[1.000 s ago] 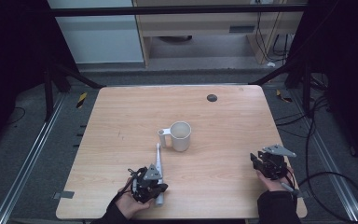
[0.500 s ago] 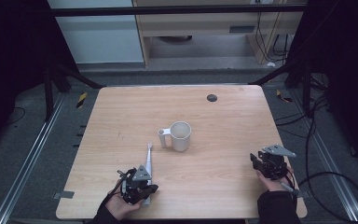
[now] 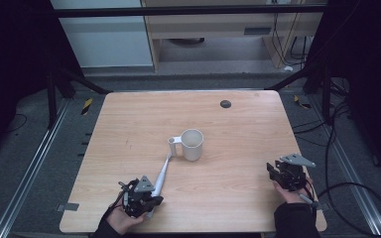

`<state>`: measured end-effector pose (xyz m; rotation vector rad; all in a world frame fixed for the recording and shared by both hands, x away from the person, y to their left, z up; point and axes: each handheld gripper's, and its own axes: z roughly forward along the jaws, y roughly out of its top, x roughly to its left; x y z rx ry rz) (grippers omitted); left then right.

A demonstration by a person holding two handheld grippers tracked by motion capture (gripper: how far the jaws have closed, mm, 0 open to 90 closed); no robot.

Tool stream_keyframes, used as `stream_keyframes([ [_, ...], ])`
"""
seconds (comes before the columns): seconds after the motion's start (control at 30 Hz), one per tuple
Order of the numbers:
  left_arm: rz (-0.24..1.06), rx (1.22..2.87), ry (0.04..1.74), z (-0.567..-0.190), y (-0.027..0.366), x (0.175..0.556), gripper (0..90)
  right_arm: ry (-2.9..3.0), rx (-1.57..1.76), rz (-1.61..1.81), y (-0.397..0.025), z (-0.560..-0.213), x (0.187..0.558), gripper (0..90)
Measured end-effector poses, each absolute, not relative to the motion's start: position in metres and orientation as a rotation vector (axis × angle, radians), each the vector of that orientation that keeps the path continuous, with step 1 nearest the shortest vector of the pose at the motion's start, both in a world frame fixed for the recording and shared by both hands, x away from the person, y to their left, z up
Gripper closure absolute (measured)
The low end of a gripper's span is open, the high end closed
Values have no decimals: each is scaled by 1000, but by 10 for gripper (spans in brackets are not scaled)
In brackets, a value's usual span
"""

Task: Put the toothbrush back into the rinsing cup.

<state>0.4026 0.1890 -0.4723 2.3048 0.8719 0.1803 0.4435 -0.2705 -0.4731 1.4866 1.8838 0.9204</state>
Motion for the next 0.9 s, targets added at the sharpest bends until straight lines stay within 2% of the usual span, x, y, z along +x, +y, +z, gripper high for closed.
stream_keyframes([
  [0.3, 299, 2189, 981, -444, 202, 419, 764, 1851, 1485, 937, -274, -471, 444, 550],
  [0.4, 345, 2169, 1021, -438, 204, 426, 692, 1850, 1486, 936, -274, -471, 444, 531],
  [0.53, 381, 2178, 1088, -436, 203, 437, 611, 1847, 1489, 934, -274, -471, 445, 513],
  [0.9, 405, 2235, 1145, -441, 189, 461, 485, 1845, 1491, 940, -275, -471, 447, 495],
])
